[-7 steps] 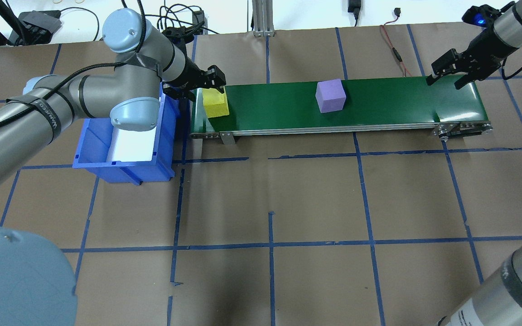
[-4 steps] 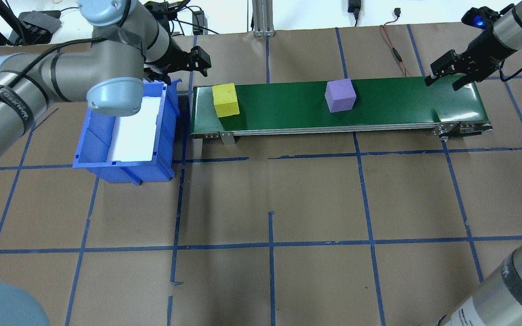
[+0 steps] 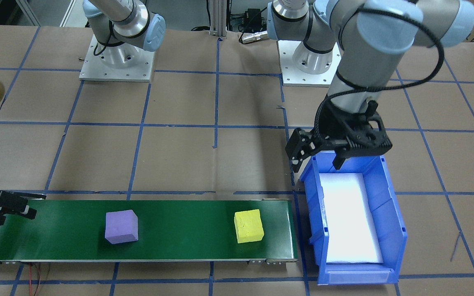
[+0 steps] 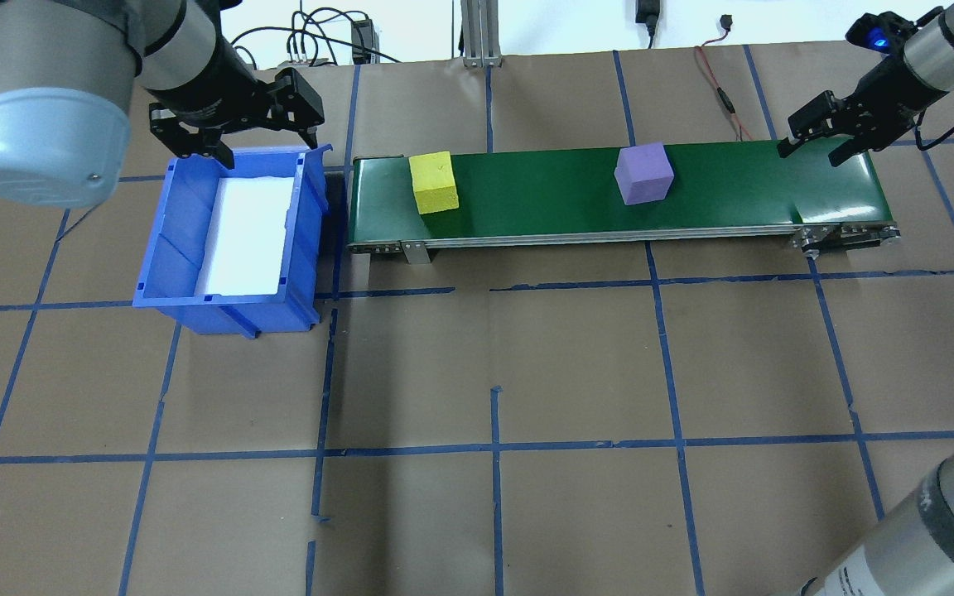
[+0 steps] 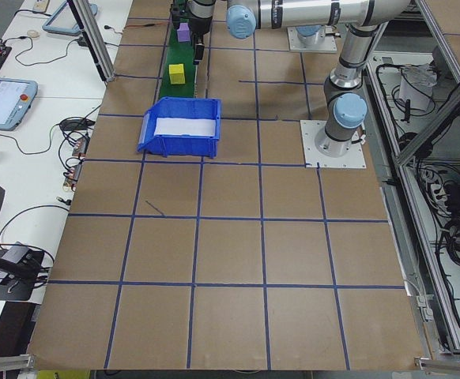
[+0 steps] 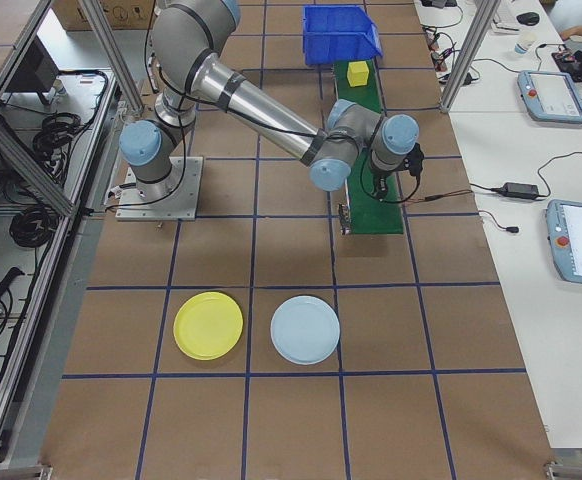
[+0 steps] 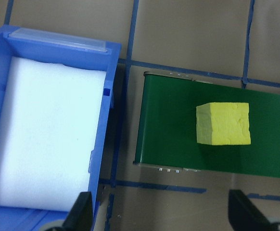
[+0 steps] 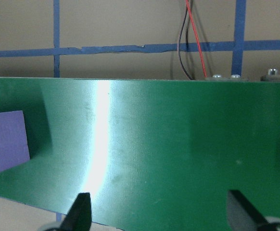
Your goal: Move block left to right into plate
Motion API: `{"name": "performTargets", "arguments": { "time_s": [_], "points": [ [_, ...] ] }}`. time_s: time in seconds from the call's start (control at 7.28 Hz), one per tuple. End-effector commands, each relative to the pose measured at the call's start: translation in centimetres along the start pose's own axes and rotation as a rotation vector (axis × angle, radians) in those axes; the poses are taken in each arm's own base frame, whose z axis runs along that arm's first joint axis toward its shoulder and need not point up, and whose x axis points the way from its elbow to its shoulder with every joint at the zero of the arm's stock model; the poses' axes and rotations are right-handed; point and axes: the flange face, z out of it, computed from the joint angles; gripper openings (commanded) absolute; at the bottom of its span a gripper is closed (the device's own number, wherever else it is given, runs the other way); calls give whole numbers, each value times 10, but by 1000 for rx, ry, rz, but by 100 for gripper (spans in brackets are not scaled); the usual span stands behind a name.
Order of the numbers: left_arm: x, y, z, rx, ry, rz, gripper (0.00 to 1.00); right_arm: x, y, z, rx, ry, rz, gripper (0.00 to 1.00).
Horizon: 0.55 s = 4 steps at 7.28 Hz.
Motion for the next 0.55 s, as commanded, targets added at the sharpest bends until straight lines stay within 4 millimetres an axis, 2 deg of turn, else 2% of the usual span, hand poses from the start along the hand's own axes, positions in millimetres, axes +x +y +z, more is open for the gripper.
{"name": "performTargets", "arguments": {
  "time_s": [0.0,0.41],
  "points": [
    [-2,17,-17,-29,-12,-11,100,0,1,-1,-5,10,12,100],
    [-10,18,-21,-49,-30,-15,100,-2,0,-3,3,2,45,97]
  ]
}}
